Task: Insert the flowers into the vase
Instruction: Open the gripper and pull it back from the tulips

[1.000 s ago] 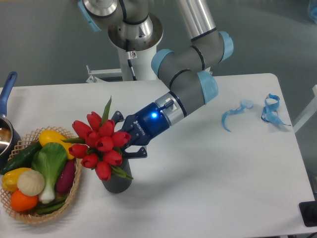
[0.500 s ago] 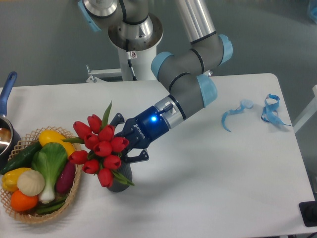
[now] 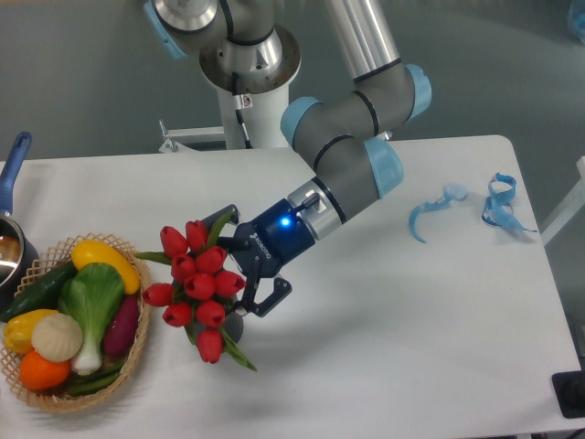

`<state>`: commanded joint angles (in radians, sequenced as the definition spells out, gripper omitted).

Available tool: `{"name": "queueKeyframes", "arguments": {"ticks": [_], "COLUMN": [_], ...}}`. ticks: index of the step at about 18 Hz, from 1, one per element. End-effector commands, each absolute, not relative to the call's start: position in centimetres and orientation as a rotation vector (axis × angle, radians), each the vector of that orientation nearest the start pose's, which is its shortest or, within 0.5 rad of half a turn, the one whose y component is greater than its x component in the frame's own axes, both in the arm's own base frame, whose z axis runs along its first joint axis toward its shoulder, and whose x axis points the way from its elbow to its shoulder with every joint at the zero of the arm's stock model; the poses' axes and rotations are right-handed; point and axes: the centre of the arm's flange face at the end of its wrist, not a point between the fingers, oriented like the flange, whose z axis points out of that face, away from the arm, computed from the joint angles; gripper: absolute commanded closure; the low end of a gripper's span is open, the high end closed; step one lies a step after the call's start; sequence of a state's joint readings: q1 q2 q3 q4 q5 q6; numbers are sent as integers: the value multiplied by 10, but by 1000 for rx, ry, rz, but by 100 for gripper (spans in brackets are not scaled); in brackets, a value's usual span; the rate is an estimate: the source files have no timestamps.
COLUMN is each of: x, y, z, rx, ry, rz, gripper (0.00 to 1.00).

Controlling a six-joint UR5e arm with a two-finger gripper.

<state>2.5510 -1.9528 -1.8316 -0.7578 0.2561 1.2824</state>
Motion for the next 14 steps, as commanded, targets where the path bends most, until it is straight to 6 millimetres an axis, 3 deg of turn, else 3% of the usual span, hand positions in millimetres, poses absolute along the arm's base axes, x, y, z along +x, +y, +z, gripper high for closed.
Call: {"name": "queueKeyframes", "arguments": {"ticks": [7,11,14], "x": [-369,-374,-395], "y": [489,475,450], "z": [323,346,372], "rx": [-2020,-2083,-2239], "ry": [493,524,536], "rz": [-233,-121,73], "gripper": [0,0,0]}}
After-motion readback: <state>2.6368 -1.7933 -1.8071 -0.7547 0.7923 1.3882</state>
